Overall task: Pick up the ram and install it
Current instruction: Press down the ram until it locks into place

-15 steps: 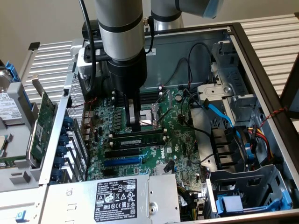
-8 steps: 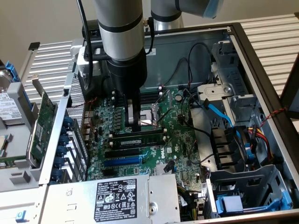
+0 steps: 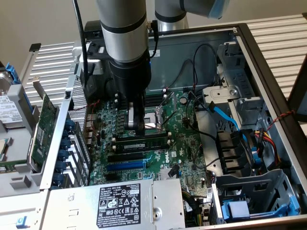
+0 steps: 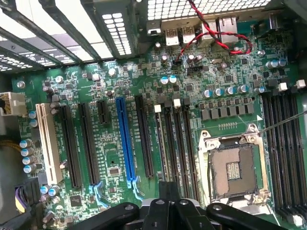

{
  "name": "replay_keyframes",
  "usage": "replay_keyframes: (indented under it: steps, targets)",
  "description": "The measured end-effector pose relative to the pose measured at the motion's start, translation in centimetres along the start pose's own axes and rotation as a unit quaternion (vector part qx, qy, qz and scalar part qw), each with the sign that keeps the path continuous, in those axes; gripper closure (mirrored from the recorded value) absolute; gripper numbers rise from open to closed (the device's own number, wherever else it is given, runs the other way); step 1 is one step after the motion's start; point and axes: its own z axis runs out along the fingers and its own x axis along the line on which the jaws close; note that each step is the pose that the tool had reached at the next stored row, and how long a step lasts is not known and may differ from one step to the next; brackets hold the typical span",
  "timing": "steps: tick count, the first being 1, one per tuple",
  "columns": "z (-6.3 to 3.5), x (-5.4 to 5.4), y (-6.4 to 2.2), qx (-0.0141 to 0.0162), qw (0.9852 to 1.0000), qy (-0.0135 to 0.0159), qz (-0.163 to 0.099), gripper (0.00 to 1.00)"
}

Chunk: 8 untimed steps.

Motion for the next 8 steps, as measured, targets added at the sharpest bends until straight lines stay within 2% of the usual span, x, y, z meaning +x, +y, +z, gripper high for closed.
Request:
replay_keyframes:
  steps: [4,8]
  targets:
    - [0.0,0.0,0.0,0.0014,0.9994,0.0008,0.033,0.89]
    - [0.01,0.0,0.0,0.0028,0.9978,0.0015,0.066,0.89]
